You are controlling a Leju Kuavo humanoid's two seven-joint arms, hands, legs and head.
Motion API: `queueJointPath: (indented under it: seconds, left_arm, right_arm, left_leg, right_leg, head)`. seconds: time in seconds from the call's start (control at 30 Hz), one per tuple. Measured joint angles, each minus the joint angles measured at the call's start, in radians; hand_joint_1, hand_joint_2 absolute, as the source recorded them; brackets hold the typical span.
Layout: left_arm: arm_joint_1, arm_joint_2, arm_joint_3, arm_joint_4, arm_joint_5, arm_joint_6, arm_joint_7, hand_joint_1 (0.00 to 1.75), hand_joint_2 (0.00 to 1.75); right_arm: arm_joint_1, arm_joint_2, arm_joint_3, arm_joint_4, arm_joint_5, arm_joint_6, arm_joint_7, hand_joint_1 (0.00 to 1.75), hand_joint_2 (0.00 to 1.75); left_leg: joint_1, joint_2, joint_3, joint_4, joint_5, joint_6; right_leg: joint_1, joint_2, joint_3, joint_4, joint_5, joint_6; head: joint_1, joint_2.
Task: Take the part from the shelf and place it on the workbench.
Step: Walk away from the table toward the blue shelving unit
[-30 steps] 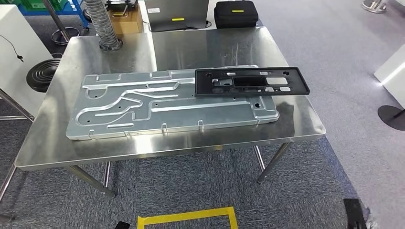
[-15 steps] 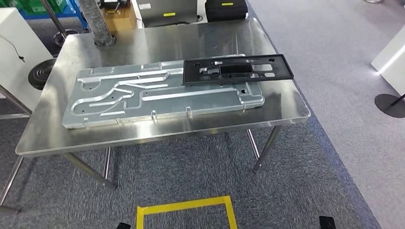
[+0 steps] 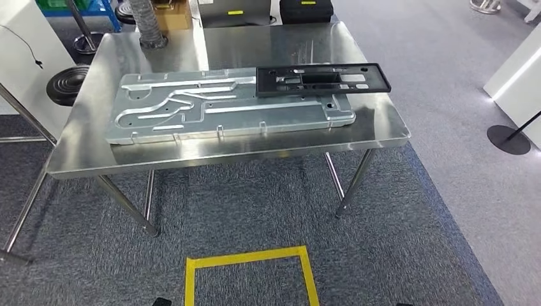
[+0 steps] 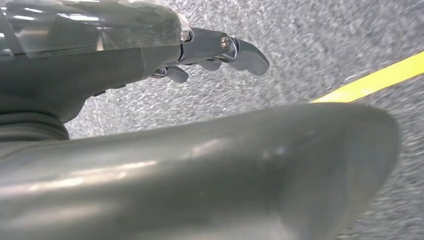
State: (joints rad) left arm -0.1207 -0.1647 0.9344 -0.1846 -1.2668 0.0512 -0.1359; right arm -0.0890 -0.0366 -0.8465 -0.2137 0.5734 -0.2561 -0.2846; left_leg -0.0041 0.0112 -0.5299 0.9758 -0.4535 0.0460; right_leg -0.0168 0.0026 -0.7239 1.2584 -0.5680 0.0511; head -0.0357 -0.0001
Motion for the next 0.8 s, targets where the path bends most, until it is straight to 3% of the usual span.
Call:
queueJointPath:
  seconds: [0.03,0.07,0.1,0.13,0.2,0.23,0.27,0.33,0.37,0.47,0.5,0.53,0.57,0.63,0.7,0.73,0.8]
  left_arm:
    - [-0.001,0.000,-0.001,0.000,-0.004,-0.002,0.001,0.00,0.00]
    - [-0.002,0.000,-0.002,0.000,-0.007,-0.003,0.002,0.00,0.00]
    - [-0.003,0.001,-0.003,0.000,-0.010,-0.004,0.003,0.00,0.00]
    - [-0.005,0.000,-0.004,0.000,-0.012,-0.005,0.004,0.00,0.00]
    - [-0.008,0.000,-0.006,0.000,-0.013,-0.007,0.004,0.00,0.00]
    - [-0.010,-0.001,-0.007,0.000,-0.014,-0.007,0.004,0.00,0.00]
    - [-0.011,-0.001,-0.008,0.000,-0.014,-0.008,0.004,0.00,0.00]
    - [-0.011,0.000,-0.009,0.000,-0.015,-0.010,0.004,0.00,0.00]
    - [-0.010,0.001,-0.009,0.000,-0.015,-0.010,0.005,0.00,0.00]
    - [-0.007,0.003,-0.010,0.000,-0.015,-0.011,0.006,0.00,0.00]
    - [-0.007,0.003,-0.010,0.000,-0.016,-0.012,0.006,0.00,0.00]
    - [-0.007,0.003,-0.010,0.000,-0.016,-0.012,0.006,0.00,0.00]
    - [-0.007,0.004,-0.010,0.000,-0.016,-0.012,0.006,0.00,0.00]
    - [-0.008,0.005,-0.010,0.000,-0.016,-0.012,0.006,0.00,0.00]
    - [-0.012,0.006,-0.011,0.000,-0.016,-0.012,0.005,0.00,0.00]
    - [-0.013,0.006,-0.012,0.000,-0.016,-0.012,0.005,0.00,0.00]
    - [-0.013,0.006,-0.012,0.000,-0.016,-0.012,0.004,0.00,0.00]
  right_arm:
    - [0.000,0.005,0.000,0.000,0.000,0.002,-0.001,0.00,0.00]
    - [0.000,0.010,0.000,0.001,0.000,0.003,-0.002,0.00,0.00]
    - [0.000,0.013,0.000,0.001,0.000,0.003,-0.004,0.00,0.00]
    - [0.000,0.016,0.000,0.001,0.000,0.003,-0.005,0.00,0.00]
    - [-0.004,0.019,0.000,-0.001,0.000,0.003,-0.009,0.00,0.00]
    - [-0.006,0.020,0.000,-0.001,0.000,0.003,-0.011,0.00,0.00]
    - [-0.008,0.021,0.000,-0.001,0.001,0.004,-0.012,0.00,0.00]
    - [-0.007,0.025,0.000,0.000,0.002,0.005,-0.013,0.00,0.00]
    - [-0.006,0.027,0.000,0.000,0.005,0.006,-0.013,0.00,0.00]
    - [-0.005,0.034,0.000,0.001,0.015,0.010,-0.013,0.00,0.00]
    - [-0.004,0.036,0.000,0.001,0.018,0.013,-0.013,0.00,0.00]
    - [-0.004,0.038,0.000,0.001,0.020,0.016,-0.013,0.00,0.00]
    - [-0.004,0.041,0.000,0.001,0.023,0.019,-0.013,0.00,0.00]
    - [-0.005,0.045,0.000,0.001,0.031,0.021,-0.013,0.00,0.00]
    - [-0.006,0.047,0.000,0.001,0.036,0.022,-0.012,0.00,0.00]
    - [-0.007,0.048,0.000,0.001,0.037,0.022,-0.012,0.00,0.00]
    - [-0.007,0.049,0.000,0.001,0.037,0.022,-0.011,0.00,0.00]
  left_leg:
    - [-0.001,0.001,-0.019,0.003,0.013,-0.001]
    - [-0.002,0.001,-0.037,0.007,0.025,-0.002]
    - [-0.003,0.001,-0.056,0.011,0.036,-0.004]
    - [-0.004,0.002,-0.070,0.015,0.046,-0.005]
    - [-0.006,0.002,-0.088,0.024,0.063,-0.012]
    - [-0.006,0.003,-0.091,0.025,0.072,-0.017]
    - [-0.005,0.004,-0.094,0.025,0.081,-0.023]
    - [-0.002,0.002,-0.102,0.025,0.087,-0.035]
    - [-0.001,0.000,-0.111,0.040,0.064,-0.041]
    - [0.006,-0.004,-0.152,0.185,-0.086,-0.056]
    - [0.009,-0.004,-0.159,0.246,-0.116,-0.061]
    - [0.012,-0.004,-0.157,0.290,-0.119,-0.066]
    - [0.015,-0.004,-0.142,0.309,-0.101,-0.069]
    - [0.020,-0.005,-0.062,0.233,-0.046,-0.073]
    - [0.020,-0.008,0.042,0.091,-0.060,-0.067]
    - [0.018,-0.010,0.072,0.042,-0.079,-0.060]
    - [0.013,-0.010,0.074,0.018,-0.087,-0.039]
  right_leg:
    - [0.000,0.000,0.005,0.041,0.000,0.000]
    - [0.001,0.000,0.027,0.046,0.023,-0.002]
    - [0.002,0.000,0.068,0.014,0.051,-0.006]
    - [0.006,0.000,0.128,-0.051,0.067,-0.014]
    - [0.015,-0.002,0.255,-0.220,0.048,-0.031]
    - [0.019,-0.002,0.295,-0.278,0.031,-0.036]
    - [0.023,-0.003,0.311,-0.308,0.023,-0.040]
    - [0.021,-0.005,0.300,-0.317,0.040,-0.048]
    - [0.018,-0.007,0.288,-0.319,0.054,-0.055]
    - [0.014,-0.011,0.240,-0.320,0.095,-0.065]
    - [0.014,-0.011,0.222,-0.318,0.108,-0.064]
    - [0.013,-0.011,0.202,-0.313,0.120,-0.062]
    - [0.012,-0.012,0.180,-0.306,0.132,-0.059]
    - [0.008,-0.012,0.138,-0.284,0.149,-0.050]
    - [0.008,-0.011,0.109,-0.261,0.160,-0.038]
    - [0.009,-0.011,0.103,-0.255,0.167,-0.031]
    - [0.010,-0.011,0.097,-0.254,0.184,-0.018]
  head:
    - [0.000,0.000]
    - [0.000,0.000]
    - [0.000,0.000]
    - [0.000,0.000]
    - [0.000,0.000]
    - [0.000,0.000]
    - [0.000,0.000]
    - [0.000,0.000]
    - [0.000,0.000]
    - [-0.001,0.000]
    - [-0.001,0.000]
    - [-0.001,0.000]
    - [-0.001,0.000]
    - [-0.001,0.000]
    - [-0.001,0.000]
    - [-0.001,0.000]
    - [-0.001,0.000]
